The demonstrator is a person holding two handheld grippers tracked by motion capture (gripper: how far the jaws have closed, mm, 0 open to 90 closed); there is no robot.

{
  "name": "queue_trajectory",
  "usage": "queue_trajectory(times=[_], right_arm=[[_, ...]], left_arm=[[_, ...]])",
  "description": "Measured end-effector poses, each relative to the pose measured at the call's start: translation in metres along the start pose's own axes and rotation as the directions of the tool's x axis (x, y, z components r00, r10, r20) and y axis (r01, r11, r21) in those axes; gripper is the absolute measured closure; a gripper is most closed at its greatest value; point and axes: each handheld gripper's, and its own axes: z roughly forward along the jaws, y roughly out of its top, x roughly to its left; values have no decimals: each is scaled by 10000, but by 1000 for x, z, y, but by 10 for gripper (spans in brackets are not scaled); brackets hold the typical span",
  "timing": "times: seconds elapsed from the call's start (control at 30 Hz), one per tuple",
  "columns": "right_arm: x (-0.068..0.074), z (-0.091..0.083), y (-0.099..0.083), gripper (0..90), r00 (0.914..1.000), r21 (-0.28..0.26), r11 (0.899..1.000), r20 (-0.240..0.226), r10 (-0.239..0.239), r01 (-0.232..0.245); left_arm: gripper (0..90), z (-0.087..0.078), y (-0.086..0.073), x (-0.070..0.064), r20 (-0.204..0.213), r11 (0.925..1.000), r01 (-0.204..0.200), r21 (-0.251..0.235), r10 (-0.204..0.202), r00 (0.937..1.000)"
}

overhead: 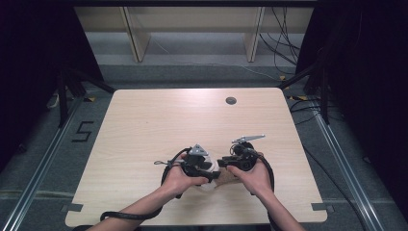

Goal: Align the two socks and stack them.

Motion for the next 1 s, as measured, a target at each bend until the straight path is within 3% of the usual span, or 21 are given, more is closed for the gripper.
queue_trajectory(times=[0.17, 0.3, 0.37, 0.4, 0.43, 0.6, 0.8, 0.83, 0.87, 0.9, 0.93, 0.97, 1.0], right_arm=[[-2, -5, 0, 678, 9993, 26, 9996, 234, 276, -277], [-11, -15, -2, 662, 9978, -291, 9990, 563, 343, -327], [-14, -21, -3, 660, 9948, -354, 9972, 754, 687, -662], [-18, -22, -3, 660, 9973, -518, 9983, 675, 295, -261], [-19, -24, -5, 660, 9953, -540, 9973, 806, 537, -494], [-23, -34, -9, 659, 9922, -596, 9948, 890, 874, -823], [-34, -40, -17, 660, 9890, -655, 9930, 1044, 1048, -983], [-36, -41, -18, 660, 9877, -560, 9946, 1257, 933, -868], [-36, -40, -19, 660, 9849, -576, 9922, 1269, 1174, -1109], [-37, -40, -20, 659, 9853, -610, 9920, 1235, 1178, -1109], [-40, -40, -21, 658, 9895, -820, 9943, 1219, 780, -682], [-39, -40, -21, 657, 9860, -705, 9910, 1139, 1216, -1141], [-40, -41, -21, 654, 9852, -728, 9907, 1193, 1233, -1152]], left_arm=[[443, -1, 0, -2, 44, 9997, -237, -66, 238, 9997], [437, -4, 0, -5, 47, 9986, -422, -322, 424, 9991], [449, -7, 0, -9, -30, 9974, -602, -390, 602, 9982], [448, -7, 0, -10, 17, 9969, -699, -367, 700, 9975], [447, -7, 0, -11, -41, 9967, -739, -322, 738, 9973], [454, 0, -3, -6, 101, 9991, -392, -177, 394, 9992], [435, 6, -6, -7, 232, 9987, -472, -188, 477, 9986], [432, 5, -6, -7, 260, 9988, -450, -183, 455, 9986], [429, 4, -6, -7, 287, 9990, -399, -192, 405, 9988], [429, 3, -5, -7, 252, 9989, -405, -219, 410, 9988], [430, 2, -5, -7, 321, 9992, -310, -258, 318, 9990], [429, 0, -4, -6, 347, 9990, -365, -242, 374, 9987], [427, -2, -3, -6, 328, 9990, -323, -297, 332, 9989]])
